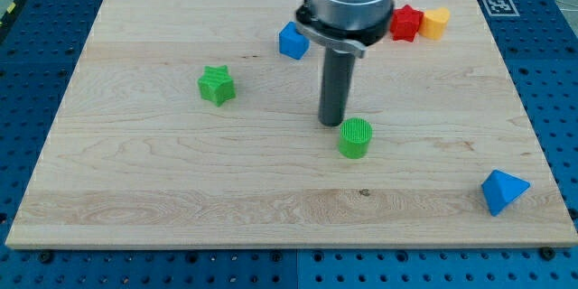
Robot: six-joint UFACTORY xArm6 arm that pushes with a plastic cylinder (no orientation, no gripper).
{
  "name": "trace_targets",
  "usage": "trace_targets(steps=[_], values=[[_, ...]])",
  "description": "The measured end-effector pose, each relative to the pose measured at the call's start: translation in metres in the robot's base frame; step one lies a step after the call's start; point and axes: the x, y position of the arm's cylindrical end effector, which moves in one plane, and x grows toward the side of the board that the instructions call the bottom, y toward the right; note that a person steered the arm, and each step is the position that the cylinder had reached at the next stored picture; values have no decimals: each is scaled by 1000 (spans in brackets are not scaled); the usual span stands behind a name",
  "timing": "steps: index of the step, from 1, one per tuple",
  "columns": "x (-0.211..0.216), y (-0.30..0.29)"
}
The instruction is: Move the green circle to the left of the blue triangle
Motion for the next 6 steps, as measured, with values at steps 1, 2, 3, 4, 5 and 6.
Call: trace_targets(steps=[1, 2, 3, 4, 5, 6], values=[[26, 14], [45, 72], [41, 79], [43, 90], [67, 121], [75, 146]])
